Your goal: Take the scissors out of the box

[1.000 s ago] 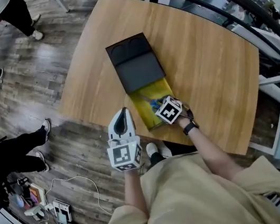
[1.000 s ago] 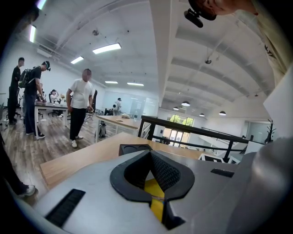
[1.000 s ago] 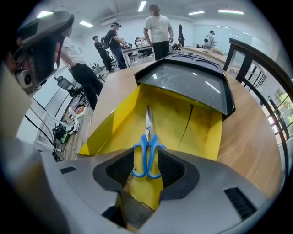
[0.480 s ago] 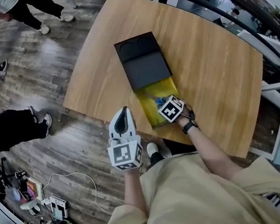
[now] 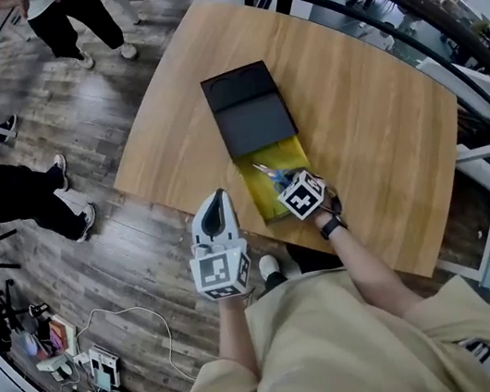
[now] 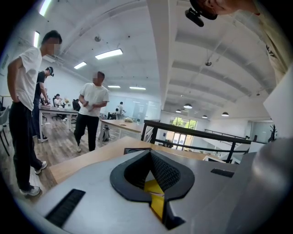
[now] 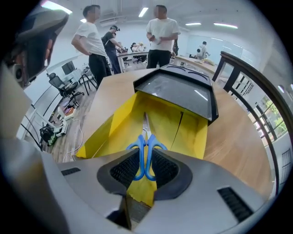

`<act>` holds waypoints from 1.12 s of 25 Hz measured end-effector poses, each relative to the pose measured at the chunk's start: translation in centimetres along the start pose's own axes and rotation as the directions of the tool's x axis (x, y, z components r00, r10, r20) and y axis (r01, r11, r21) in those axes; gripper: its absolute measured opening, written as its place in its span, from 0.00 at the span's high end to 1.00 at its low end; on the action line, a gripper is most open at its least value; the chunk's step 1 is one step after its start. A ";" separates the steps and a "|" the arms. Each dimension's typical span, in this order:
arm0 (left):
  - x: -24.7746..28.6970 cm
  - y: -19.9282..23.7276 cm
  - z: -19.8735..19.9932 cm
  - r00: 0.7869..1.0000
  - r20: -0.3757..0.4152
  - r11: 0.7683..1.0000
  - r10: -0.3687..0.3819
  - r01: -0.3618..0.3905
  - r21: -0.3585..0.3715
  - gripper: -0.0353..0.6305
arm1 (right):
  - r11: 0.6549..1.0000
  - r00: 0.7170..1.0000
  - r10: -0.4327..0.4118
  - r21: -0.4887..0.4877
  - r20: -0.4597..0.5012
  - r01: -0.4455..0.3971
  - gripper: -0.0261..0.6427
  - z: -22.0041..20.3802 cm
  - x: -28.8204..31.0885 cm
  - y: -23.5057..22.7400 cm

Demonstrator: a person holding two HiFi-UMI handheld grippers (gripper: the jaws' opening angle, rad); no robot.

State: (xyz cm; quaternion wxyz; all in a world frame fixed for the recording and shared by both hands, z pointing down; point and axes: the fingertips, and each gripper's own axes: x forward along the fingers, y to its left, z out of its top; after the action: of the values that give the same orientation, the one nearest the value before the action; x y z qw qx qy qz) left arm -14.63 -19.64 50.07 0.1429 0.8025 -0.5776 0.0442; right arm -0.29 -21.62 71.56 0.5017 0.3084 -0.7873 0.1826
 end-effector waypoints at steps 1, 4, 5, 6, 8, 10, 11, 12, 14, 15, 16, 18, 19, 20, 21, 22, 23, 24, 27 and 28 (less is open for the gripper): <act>-0.2 -0.2 0.1 1.000 0.004 1.000 -0.001 0.001 0.002 0.93 | 1.000 1.000 -0.002 0.009 0.016 0.002 0.84 0.2 -0.5 0.0; -0.6 -0.8 0.4 1.000 0.014 1.000 -0.006 0.006 0.010 0.93 | 0.999 0.998 -0.009 0.040 0.069 0.006 0.84 0.5 -2.2 -0.1; -0.7 -1.1 0.5 1.000 0.017 1.000 -0.008 0.008 0.014 0.93 | 0.999 0.996 -0.014 0.050 0.085 0.010 0.84 0.6 -2.8 -0.3; -0.7 -1.4 0.6 1.000 0.022 1.000 -0.011 0.010 0.018 0.93 | 0.998 0.995 -0.021 0.060 0.097 0.015 0.84 0.6 -3.5 -0.5; -0.9 -1.9 1.0 0.999 0.032 1.000 -0.018 0.017 0.025 0.93 | 0.997 0.993 -0.035 0.075 0.114 0.027 0.84 0.4 -4.8 -0.7; -1.3 -2.4 1.4 0.999 0.041 0.999 -0.025 0.024 0.032 0.93 | 0.996 0.988 -0.048 0.087 0.149 0.035 0.84 0.5 -6.1 -0.8; -1.6 -2.7 1.5 0.999 0.045 0.999 -0.028 0.026 0.036 0.93 | 0.995 0.984 -0.052 0.094 0.171 0.036 0.84 0.6 -6.8 -0.8; -1.8 -3.0 1.7 0.998 0.050 0.999 -0.029 0.027 0.040 0.93 | 0.994 0.980 -0.058 0.102 0.191 0.039 0.84 0.7 -7.6 -0.8; -2.2 -3.8 2.0 0.998 0.057 0.998 -0.033 0.030 0.051 0.93 | 0.991 0.972 -0.078 0.124 0.223 0.051 0.84 0.5 -9.2 -1.2; -2.3 -4.1 2.2 0.998 0.060 0.998 -0.034 0.031 0.058 0.93 | 0.989 0.966 -0.092 0.134 0.240 0.061 0.84 0.4 -10.1 -1.4; -2.5 -4.4 2.4 0.997 0.065 0.997 -0.035 0.031 0.065 0.93 | 0.987 0.960 -0.107 0.143 0.258 0.072 0.84 0.4 -11.0 -1.7; -3.0 -4.7 3.0 0.997 0.075 0.997 -0.031 0.026 0.077 0.93 | 0.982 0.947 -0.136 0.164 0.290 0.091 0.84 0.5 -13.1 -1.8; -3.4 -4.7 3.4 0.996 0.081 0.996 -0.026 0.020 0.082 0.93 | 0.980 0.940 -0.151 0.174 0.307 0.101 0.84 0.6 -14.3 -1.8; -3.8 -4.6 3.9 0.996 0.089 0.996 -0.021 0.013 0.086 0.93 | 0.977 0.931 -0.167 0.182 0.326 0.111 0.84 0.8 -15.5 -1.8; -4.2 -4.6 4.4 0.995 0.097 0.996 -0.015 0.007 0.090 0.93 | 0.974 0.920 -0.183 0.190 0.346 0.123 0.84 0.9 -16.7 -2.0; -4.6 -4.7 4.9 0.994 0.106 0.995 -0.011 0.001 0.096 0.93 | 0.971 0.908 -0.201 0.199 0.368 0.134 0.84 1.1 -17.8 -2.2; -4.8 -4.8 5.4 0.993 0.115 0.995 -0.009 -0.003 0.104 0.93 | 0.967 0.894 -0.220 0.210 0.390 0.146 0.84 1.2 -18.9 -2.5; -5.1 -4.9 5.8 0.992 0.124 0.994 -0.009 -0.005 0.112 0.93 | 0.963 0.879 -0.238 0.220 0.413 0.157 0.84 1.4 -19.9 -2.7; -6.0 -5.6 7.1 0.988 0.152 0.991 -0.012 -0.008 0.136 0.93 | 0.954 0.827 -0.278 0.244 0.489 0.177 0.84 2.3 -23.1 -3.0; -6.3 -5.8 7.5 0.987 0.160 0.990 -0.014 -0.009 0.142 0.93 | 0.951 0.806 -0.290 0.252 0.516 0.180 0.84 2.7 -24.3 -3.0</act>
State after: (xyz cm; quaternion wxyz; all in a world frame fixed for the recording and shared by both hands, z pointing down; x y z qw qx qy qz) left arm -11.96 -14.32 40.36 0.0384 0.8124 -0.5814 0.0204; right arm 7.30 -18.10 48.44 0.2426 0.4897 -0.8318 0.0975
